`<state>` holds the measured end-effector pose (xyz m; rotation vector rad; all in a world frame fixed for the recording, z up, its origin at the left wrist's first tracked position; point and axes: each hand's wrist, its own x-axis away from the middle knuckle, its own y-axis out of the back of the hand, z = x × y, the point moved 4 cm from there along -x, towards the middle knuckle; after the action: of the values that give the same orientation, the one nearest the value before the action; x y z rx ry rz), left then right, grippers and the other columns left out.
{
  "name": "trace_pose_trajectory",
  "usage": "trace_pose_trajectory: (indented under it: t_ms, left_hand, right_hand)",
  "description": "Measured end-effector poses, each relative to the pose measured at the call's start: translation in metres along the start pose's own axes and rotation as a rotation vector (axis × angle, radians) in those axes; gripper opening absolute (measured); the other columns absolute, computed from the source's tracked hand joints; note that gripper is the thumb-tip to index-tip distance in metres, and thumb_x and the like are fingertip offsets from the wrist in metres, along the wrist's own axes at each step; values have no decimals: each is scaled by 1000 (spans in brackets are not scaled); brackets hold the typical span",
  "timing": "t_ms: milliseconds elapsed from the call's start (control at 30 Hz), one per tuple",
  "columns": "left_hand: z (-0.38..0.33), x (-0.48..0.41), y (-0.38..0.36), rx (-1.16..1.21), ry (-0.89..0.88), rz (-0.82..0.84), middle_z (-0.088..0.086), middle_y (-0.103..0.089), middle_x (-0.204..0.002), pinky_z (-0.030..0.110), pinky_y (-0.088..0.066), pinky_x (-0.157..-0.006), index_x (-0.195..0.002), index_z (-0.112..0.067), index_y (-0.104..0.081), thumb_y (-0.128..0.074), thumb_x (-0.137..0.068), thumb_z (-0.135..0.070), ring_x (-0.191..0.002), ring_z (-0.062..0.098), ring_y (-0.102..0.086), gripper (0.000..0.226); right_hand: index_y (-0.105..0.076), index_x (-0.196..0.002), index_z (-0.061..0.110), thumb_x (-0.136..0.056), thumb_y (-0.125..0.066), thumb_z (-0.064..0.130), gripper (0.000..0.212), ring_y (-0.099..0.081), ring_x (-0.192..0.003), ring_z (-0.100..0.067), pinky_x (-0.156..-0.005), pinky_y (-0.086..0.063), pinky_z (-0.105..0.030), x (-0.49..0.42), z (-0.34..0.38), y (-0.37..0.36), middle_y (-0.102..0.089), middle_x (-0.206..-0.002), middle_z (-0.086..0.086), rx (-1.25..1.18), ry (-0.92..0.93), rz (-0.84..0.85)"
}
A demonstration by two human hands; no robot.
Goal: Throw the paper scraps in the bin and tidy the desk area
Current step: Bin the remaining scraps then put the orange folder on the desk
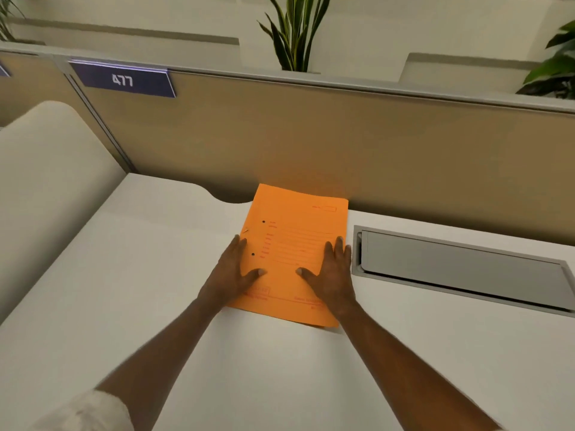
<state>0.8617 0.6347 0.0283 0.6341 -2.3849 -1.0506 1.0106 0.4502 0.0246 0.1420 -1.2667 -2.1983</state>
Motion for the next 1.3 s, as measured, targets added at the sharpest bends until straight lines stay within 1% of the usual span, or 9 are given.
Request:
trace_pose_trajectory:
  t_ms: [133,267,333,500,700,867,967,1067,1300]
  left_hand:
    - [12,-3,-16,-98,-72,3,5,1,-170,50,-16,-124,-161,-18,-3,-25,-77,-92,-157,29,-3,114]
    - [19,-6,-26,-214,-99,-6,6,3,-170,46,-11,-125,-161,-15,-4,-15,-83,-83,-157,27,3,105]
    - [17,-6,-26,-255,-106,-6,8,3,-169,45,-9,-125,-161,-13,-4,-12,-85,-79,-157,28,3,102]
    - [8,-1,-20,-295,-148,-72,8,3,-169,49,-8,-128,-160,-9,-4,-6,-93,-68,-155,24,7,89]
    - [-14,12,-8,-270,-144,-76,3,3,-170,38,2,-124,-160,-14,-2,-1,-88,-73,-156,21,6,93]
    - [-31,33,11,-414,-180,-134,8,-22,-167,44,-6,-125,-160,-14,-21,-7,-93,-71,-156,28,-15,89]
    - [-45,46,27,-466,-214,-171,10,-34,-162,50,-18,-123,-157,-15,-31,-11,-95,-70,-152,32,-27,85]
    - [-62,66,38,-467,-237,-159,13,-29,-164,51,-20,-123,-158,-13,-27,-9,-92,-72,-153,34,-22,91]
    - [-94,125,51,-518,-205,-137,14,-15,-168,48,-15,-125,-161,-11,-14,5,-86,-73,-156,32,-10,99]
  right_hand:
    - [-7,-160,5,-92,-37,77,103,8,-157,-31,-125,6,-50,1,-2,-15,2,-170,-14,182,50,-26]
    - [3,-161,8,-68,12,93,126,5,-157,-29,-126,3,-47,1,-10,-24,5,-170,-12,167,67,-38]
    - [4,-161,8,-63,19,93,130,6,-157,-29,-126,4,-46,-1,-12,-25,6,-170,-12,175,67,-31]
    - [7,-161,10,-77,-2,91,116,5,-157,-26,-121,16,-43,4,-5,-13,3,-170,-9,212,66,-39]
    - [3,-161,13,-83,-4,86,107,7,-157,-24,-127,5,-44,21,3,5,4,-170,-7,225,95,-54]
    - [-2,-162,14,-80,1,85,108,7,-157,-26,-127,-4,-45,46,12,30,10,-170,-6,202,104,-69]
    - [-8,-162,15,-89,-6,76,95,3,-157,-27,-127,-10,-45,65,20,50,6,-170,-6,215,135,-90]
    - [-11,-162,14,-94,-9,67,85,-2,-157,-28,-127,-10,-42,87,30,73,-1,-170,-6,233,184,-125]
    - [-10,-162,14,-95,-10,68,87,-2,-157,-26,-128,-11,-43,139,38,101,-5,-170,-7,237,231,-93]
